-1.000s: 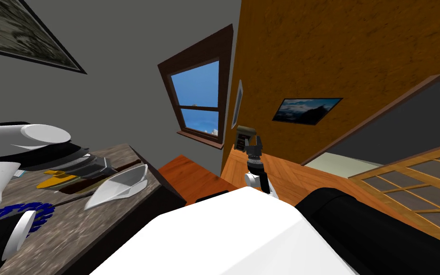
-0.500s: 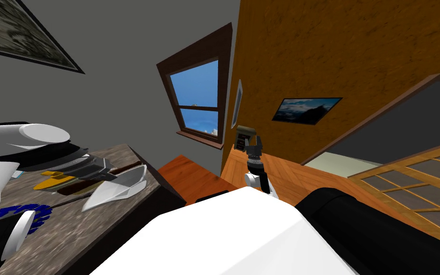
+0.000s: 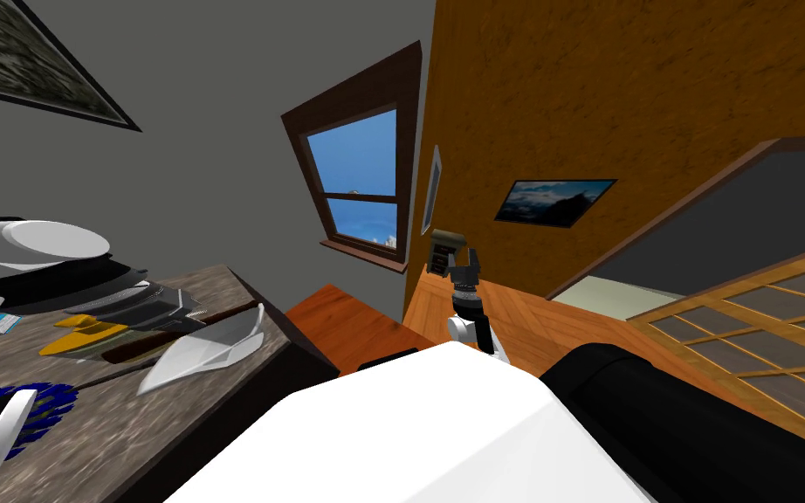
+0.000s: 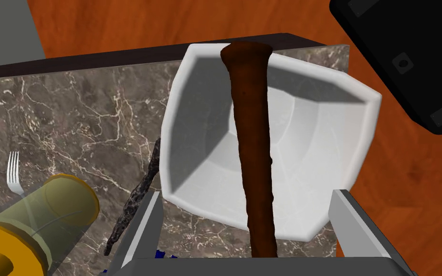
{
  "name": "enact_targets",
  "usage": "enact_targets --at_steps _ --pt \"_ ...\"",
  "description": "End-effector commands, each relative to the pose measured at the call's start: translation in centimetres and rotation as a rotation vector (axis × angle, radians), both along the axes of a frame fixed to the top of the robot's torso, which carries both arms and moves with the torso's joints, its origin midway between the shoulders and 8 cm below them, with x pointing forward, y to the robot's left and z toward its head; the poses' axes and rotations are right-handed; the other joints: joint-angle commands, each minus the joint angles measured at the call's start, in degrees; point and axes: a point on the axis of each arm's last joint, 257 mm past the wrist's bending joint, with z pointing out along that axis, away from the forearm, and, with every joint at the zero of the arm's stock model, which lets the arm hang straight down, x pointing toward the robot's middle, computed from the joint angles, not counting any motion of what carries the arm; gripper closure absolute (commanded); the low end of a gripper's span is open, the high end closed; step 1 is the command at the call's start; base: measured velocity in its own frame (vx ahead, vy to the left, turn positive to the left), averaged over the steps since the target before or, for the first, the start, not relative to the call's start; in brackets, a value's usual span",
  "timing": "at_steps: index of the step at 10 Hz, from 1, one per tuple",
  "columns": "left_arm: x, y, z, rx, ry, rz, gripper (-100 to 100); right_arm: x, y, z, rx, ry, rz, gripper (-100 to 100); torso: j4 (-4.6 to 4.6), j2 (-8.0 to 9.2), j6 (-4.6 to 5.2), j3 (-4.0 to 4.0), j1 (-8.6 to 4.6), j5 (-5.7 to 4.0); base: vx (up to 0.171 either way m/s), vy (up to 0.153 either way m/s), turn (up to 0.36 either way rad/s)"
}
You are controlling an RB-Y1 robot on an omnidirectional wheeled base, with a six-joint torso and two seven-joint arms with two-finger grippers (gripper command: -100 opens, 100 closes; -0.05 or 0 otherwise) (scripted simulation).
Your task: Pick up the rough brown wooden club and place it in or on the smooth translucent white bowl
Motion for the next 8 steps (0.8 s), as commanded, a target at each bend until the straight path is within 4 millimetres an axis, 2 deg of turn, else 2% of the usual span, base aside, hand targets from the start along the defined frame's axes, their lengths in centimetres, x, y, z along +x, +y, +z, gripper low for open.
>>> enact_targets --at_steps 1,7,8 --pt "-0.7 0.8 0.9 -0.001 0.002 0.01 -100 0.0 0.0 0.0 0.0 0.0 0.0 0 0.0 0.0 0.0 0.0 0.0 0.0 -0.004 -0.013 -0.073" --pt "-2.6 2.8 4.0 -0.007 0.0 0.049 -100 0.0 0.0 0.0 0.0 0.0 0.0 0 0.0 0.02 -0.02 0.01 0.01 0.01 -0.002 -0.01 -0.059" --pt "-2.4 2.7 3.8 -0.006 0.0 0.045 -100 0.0 0.0 0.0 0.0 0.0 0.0 0 0.0 0.01 -0.01 0.01 0.0 0.0 -0.001 -0.003 -0.012"
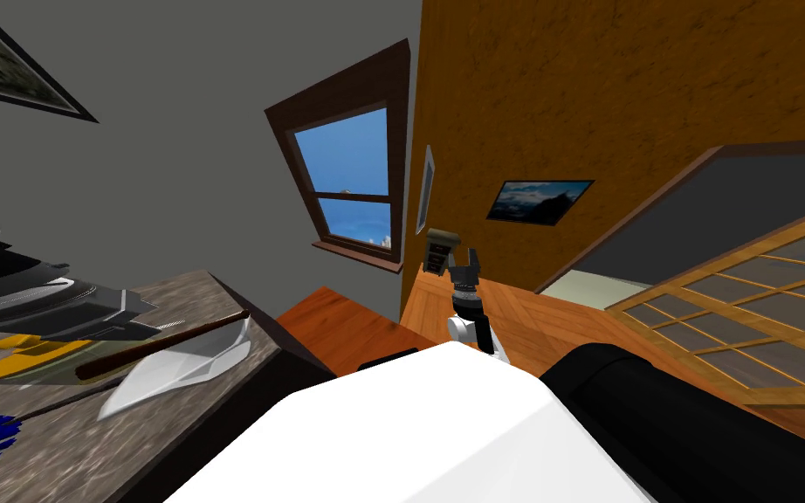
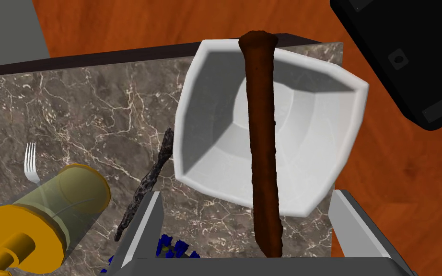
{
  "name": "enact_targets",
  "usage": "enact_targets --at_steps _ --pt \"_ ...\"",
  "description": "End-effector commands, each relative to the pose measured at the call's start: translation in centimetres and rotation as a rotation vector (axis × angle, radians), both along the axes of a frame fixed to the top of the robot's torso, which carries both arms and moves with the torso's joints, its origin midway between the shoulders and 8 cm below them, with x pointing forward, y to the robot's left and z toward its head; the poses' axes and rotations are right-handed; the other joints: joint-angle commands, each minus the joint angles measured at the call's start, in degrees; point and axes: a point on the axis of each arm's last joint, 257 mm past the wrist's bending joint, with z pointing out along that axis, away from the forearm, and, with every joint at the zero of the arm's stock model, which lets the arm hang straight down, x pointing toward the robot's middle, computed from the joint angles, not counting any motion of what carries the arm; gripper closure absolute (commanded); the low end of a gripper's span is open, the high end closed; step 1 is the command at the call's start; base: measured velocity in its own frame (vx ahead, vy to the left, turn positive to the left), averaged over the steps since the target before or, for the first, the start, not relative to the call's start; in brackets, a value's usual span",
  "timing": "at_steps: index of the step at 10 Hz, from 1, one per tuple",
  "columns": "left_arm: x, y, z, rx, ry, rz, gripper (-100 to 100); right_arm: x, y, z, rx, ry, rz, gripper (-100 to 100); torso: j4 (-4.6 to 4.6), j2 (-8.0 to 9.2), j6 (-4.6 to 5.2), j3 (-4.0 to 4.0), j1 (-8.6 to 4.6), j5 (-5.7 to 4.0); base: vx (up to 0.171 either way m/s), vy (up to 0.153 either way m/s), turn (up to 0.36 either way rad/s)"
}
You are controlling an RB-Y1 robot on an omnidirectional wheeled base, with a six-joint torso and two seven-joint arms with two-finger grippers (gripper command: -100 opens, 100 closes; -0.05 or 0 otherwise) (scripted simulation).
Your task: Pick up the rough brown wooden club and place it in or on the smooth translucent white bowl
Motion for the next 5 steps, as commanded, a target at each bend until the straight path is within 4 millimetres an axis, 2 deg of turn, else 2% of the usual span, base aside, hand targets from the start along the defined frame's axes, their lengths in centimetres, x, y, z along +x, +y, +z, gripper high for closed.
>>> enact_targets --at_steps 1,5 --pt "0.0 0.0 0.0 0.0 0.0 0.0 0 0.0 0.0 0.0 0.0 0.0 0.0 0 0.0 0.0 0.0 0.0 0.0 0.0 0.0 0.0 0.0" --pt "0.0 0.0 0.0 0.0 0.0 0.0 0 0.0 0.0 0.0 0.0 0.0 0.0 0 0.0 -0.01 0.0 -0.01 0.03 0.01 0.0 0.0 0.0"
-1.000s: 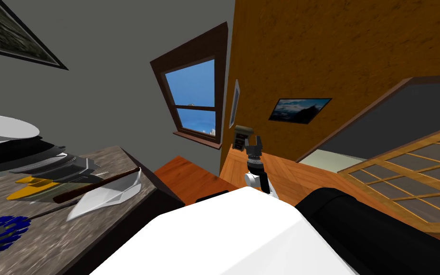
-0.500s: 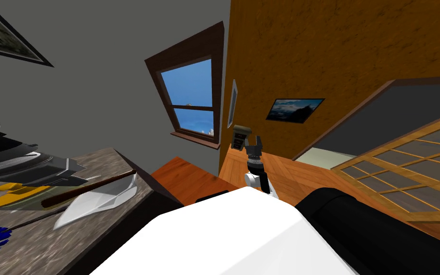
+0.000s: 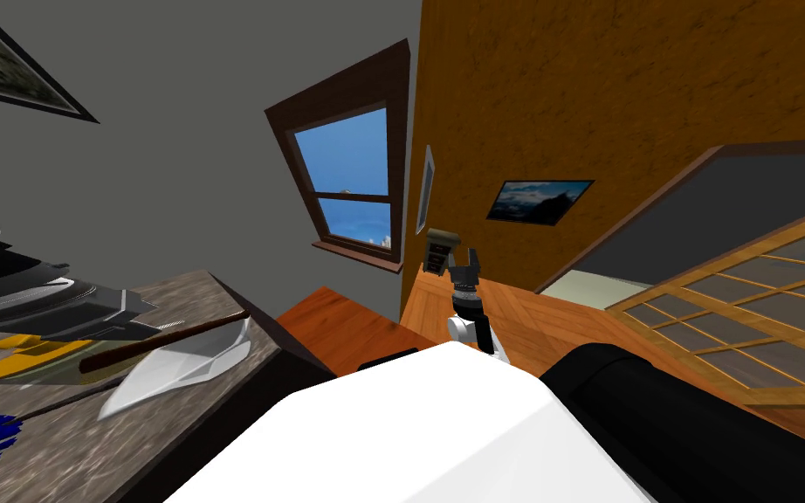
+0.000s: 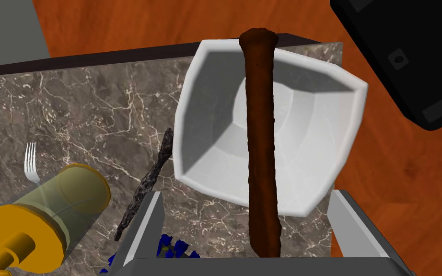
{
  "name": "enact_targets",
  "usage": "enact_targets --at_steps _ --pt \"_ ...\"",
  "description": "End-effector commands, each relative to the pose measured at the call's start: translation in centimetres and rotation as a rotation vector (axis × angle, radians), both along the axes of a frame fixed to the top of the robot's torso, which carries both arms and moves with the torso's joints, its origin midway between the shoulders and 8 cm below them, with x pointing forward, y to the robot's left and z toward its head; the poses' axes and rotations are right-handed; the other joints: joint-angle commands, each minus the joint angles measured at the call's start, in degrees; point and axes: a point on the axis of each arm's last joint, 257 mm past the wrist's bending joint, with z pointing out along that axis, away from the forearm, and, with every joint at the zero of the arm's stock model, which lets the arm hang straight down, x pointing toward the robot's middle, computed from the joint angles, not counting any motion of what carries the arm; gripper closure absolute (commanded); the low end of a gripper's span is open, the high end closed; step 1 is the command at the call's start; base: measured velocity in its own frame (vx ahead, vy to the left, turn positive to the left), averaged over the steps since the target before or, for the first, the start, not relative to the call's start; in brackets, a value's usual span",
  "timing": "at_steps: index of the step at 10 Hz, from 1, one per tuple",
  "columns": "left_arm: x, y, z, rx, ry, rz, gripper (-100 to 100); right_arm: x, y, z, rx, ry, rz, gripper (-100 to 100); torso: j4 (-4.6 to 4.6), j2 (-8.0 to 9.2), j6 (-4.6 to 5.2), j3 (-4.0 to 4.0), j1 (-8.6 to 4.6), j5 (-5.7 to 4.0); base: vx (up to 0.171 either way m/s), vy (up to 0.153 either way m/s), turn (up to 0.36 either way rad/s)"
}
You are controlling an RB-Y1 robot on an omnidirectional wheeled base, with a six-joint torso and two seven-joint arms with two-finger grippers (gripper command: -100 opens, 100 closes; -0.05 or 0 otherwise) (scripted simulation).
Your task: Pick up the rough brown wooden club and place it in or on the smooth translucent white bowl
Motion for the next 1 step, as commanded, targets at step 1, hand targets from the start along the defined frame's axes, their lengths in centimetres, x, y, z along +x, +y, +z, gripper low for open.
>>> enact_targets --at_steps 1 --pt "0.0 0.0 0.0 0.0 0.0 0.0 0 0.0 0.0 0.0 0.0 0.0 0.0 0 0.0 0.0 0.0 0.0 0.0 0.0 0.0 0.0 0.0"
